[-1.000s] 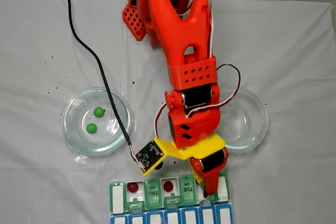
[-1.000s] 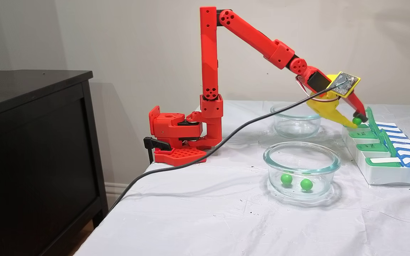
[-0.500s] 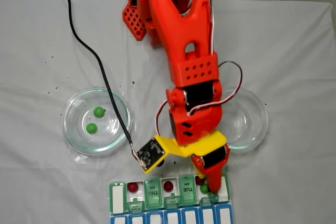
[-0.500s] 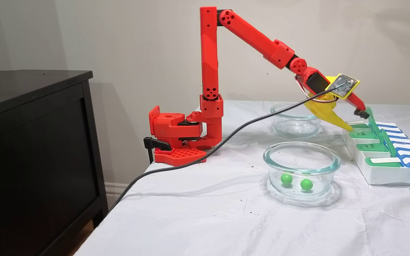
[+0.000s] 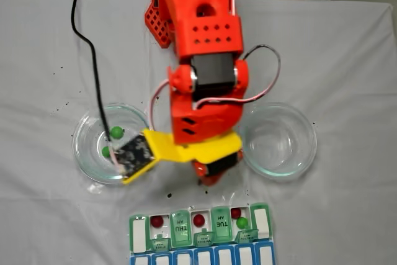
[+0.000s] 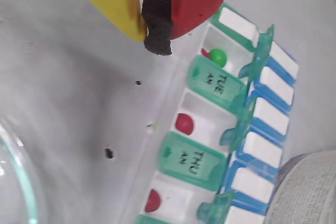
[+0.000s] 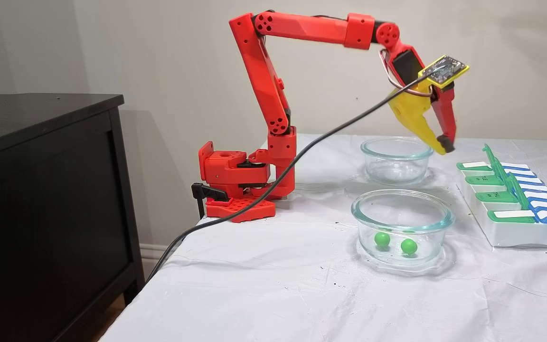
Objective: Sort medicines into box.
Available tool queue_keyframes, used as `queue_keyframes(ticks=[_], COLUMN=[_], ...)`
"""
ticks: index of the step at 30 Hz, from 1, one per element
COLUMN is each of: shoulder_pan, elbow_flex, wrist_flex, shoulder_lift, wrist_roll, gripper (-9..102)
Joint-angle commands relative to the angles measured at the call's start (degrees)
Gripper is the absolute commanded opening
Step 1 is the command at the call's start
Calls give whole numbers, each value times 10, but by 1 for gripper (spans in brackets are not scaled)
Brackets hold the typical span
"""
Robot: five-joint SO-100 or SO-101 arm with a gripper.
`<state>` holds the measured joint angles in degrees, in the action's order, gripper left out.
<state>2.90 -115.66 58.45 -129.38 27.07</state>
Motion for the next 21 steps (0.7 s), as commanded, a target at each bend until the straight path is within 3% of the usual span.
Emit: queue_keyframes(ticks=[1, 7, 21], shoulder_pan=[-47, -91, -201], elbow_flex=[98, 161, 189], wrist_flex=[90, 198, 217], shoulder_lift=[-19, 59, 97], wrist_roll=[75, 207, 297], gripper=[0, 0, 0])
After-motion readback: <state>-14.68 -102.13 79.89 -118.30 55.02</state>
